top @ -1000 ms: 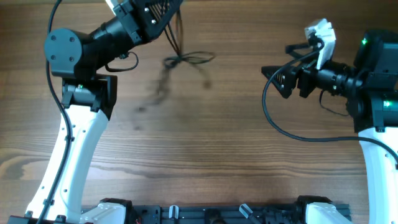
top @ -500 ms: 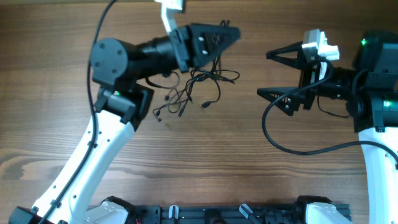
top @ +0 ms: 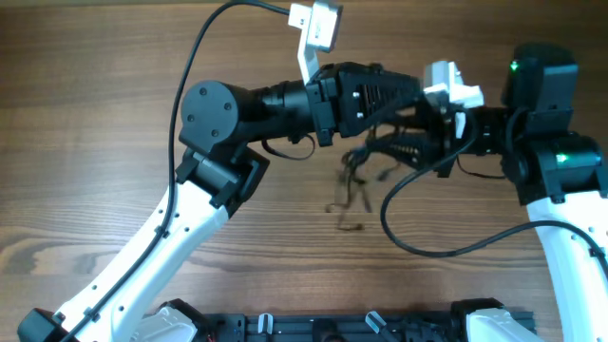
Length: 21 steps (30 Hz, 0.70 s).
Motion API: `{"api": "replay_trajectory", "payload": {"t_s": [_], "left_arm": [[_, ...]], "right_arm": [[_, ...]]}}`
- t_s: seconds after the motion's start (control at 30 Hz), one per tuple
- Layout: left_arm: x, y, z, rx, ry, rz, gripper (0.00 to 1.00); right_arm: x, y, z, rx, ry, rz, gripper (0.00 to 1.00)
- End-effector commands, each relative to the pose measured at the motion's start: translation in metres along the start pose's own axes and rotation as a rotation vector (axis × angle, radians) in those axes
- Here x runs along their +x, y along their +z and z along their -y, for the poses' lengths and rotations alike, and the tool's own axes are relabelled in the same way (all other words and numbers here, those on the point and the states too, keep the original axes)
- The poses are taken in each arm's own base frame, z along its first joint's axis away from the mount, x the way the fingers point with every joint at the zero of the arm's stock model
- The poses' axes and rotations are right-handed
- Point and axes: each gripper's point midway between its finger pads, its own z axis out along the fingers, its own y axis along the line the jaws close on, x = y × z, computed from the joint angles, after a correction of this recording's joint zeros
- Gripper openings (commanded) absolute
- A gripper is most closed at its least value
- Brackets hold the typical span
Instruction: Untangle cables
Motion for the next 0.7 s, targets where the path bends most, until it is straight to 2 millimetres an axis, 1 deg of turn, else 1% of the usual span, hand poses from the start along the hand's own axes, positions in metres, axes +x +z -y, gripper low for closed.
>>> {"api": "replay_trajectory", "payload": {"t_s": [0.0, 0.07, 0.1, 0.13, 0.2, 0.23, 0.27, 0.3, 0.33, 0.37, 0.43, 0.47, 0.53, 0.6, 0.67], "left_arm": [[-0.011, 0.002, 0.014, 0.016, 0.056, 0.046, 0.1], [-0.021, -0.003, 0.009, -0.006, 0.062, 0.086, 0.11], [-0.027, -0.007, 0.006, -0.019, 0.069, 0.1, 0.21], [-0.033, -0.013, 0.0, -0.042, 0.067, 0.113, 0.39], [-0.041, -0.024, -0.015, -0.101, 0.041, 0.128, 0.6], [-0.043, -0.033, -0.028, -0.143, 0.01, 0.118, 0.71], [-0.042, -0.039, -0.034, -0.162, 0.004, 0.092, 0.79], [-0.037, -0.044, -0.035, -0.164, 0.046, 0.05, 0.91], [-0.033, -0.045, -0.036, -0.161, 0.075, 0.017, 0.97], [-0.024, -0.046, -0.038, -0.157, 0.12, -0.035, 1.0], [-0.001, -0.048, -0.042, -0.133, 0.232, -0.159, 1.0], [0.009, -0.05, -0.048, -0.131, 0.274, -0.207, 0.99], [0.03, -0.06, -0.071, -0.172, 0.366, -0.29, 0.99], [0.045, -0.067, -0.085, -0.193, 0.428, -0.349, 0.98], [0.051, -0.073, -0.097, -0.243, 0.459, -0.371, 0.98]], "right_arm": [[0.001, 0.003, -0.002, -0.034, -0.009, 0.014, 0.04], [-0.001, 0.002, -0.003, -0.043, 0.001, 0.022, 0.04], [-0.005, 0.002, -0.002, -0.041, 0.031, 0.03, 0.04], [-0.01, -0.001, 0.002, -0.03, 0.067, 0.039, 0.04], [-0.019, -0.009, 0.015, 0.012, 0.147, 0.063, 0.04], [-0.026, -0.016, 0.022, 0.04, 0.179, 0.081, 0.04], [-0.032, -0.024, 0.031, 0.076, 0.213, 0.099, 0.04], [-0.037, -0.032, 0.037, 0.1, 0.239, 0.116, 0.04], [-0.04, -0.038, 0.041, 0.119, 0.264, 0.129, 0.04], [-0.044, -0.045, 0.046, 0.14, 0.284, 0.145, 0.04], [-0.05, -0.052, 0.05, 0.157, 0.319, 0.165, 0.04], [-0.053, -0.053, 0.049, 0.148, 0.328, 0.169, 0.04], [-0.059, -0.053, 0.046, 0.126, 0.357, 0.179, 0.04], [-0.065, -0.054, 0.043, 0.111, 0.383, 0.188, 0.04], [-0.071, -0.054, 0.035, 0.067, 0.37, 0.183, 0.04]]}}
